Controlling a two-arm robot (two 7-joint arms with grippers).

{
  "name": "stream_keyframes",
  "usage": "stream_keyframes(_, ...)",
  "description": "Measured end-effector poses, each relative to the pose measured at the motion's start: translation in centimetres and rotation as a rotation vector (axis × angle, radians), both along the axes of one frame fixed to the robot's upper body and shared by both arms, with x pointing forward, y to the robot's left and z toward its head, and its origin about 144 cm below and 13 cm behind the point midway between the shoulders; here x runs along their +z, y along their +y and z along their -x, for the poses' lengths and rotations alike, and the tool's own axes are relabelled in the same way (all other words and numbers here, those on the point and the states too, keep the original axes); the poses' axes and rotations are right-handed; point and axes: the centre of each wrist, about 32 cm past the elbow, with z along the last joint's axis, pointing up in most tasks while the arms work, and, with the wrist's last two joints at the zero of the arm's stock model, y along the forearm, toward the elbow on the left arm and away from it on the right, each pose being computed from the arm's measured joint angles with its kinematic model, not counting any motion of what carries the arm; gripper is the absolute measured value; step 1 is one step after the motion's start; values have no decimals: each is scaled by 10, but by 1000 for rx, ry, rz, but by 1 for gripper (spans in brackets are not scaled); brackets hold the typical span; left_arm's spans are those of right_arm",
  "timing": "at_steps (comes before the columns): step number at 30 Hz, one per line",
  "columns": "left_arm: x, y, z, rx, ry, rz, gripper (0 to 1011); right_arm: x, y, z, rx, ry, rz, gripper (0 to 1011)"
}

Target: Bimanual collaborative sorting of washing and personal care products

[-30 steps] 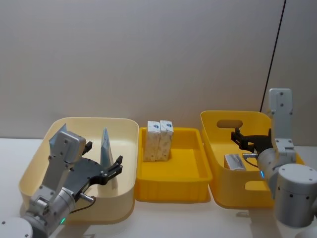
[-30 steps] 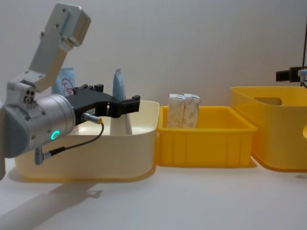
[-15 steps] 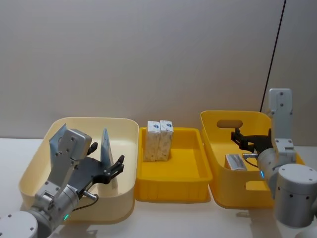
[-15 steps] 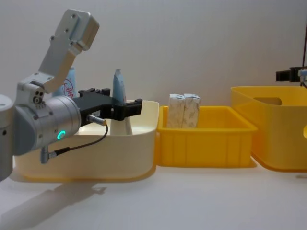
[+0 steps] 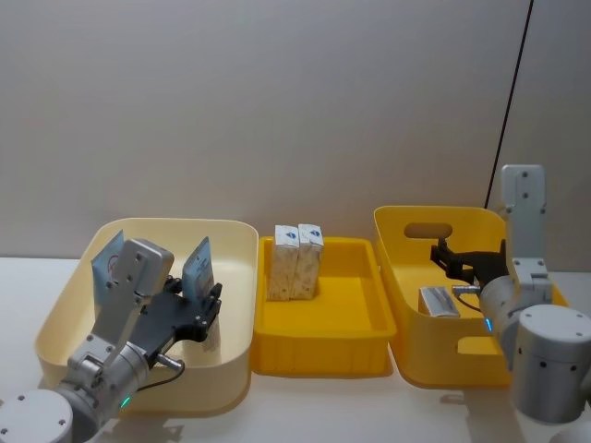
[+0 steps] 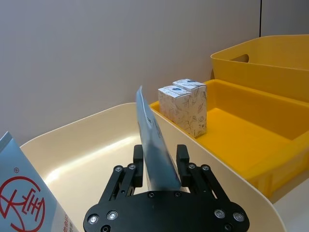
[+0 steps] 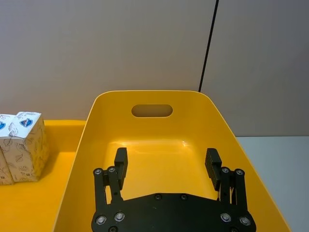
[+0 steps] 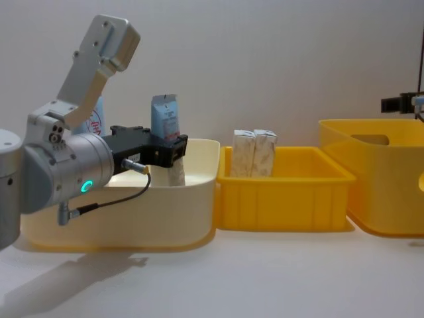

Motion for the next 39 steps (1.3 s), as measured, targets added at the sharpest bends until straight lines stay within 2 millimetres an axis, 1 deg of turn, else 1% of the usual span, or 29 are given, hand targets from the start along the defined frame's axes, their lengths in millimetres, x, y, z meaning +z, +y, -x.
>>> stream_keyframes(2, 0, 0, 0, -1, 1, 0, 371, 0, 0, 0, 0, 0, 0, 1001)
stream_keyframes(4, 0, 0, 0, -1, 1, -1, 315, 0, 0, 0, 0, 0, 0, 1001)
stream_keyframes(9, 0, 0, -1, -2, 2, -1, 257, 0, 0, 0, 0, 0, 0, 1001)
stream_keyframes(13, 0, -1, -1, -2, 2, -1, 241, 0, 0, 0, 0, 0, 0, 1001)
stream_keyframes(31, 0, 0, -1, -3, 2, -5, 241, 0, 0, 0, 0, 0, 0, 1001)
stream_keyframes(36, 4, -1, -2, -10, -10, -14, 241, 0, 0, 0, 0, 0, 0, 1001)
stream_keyframes(39, 10, -2, -3, -19, -29, -16, 241, 0, 0, 0, 0, 0, 0, 1001)
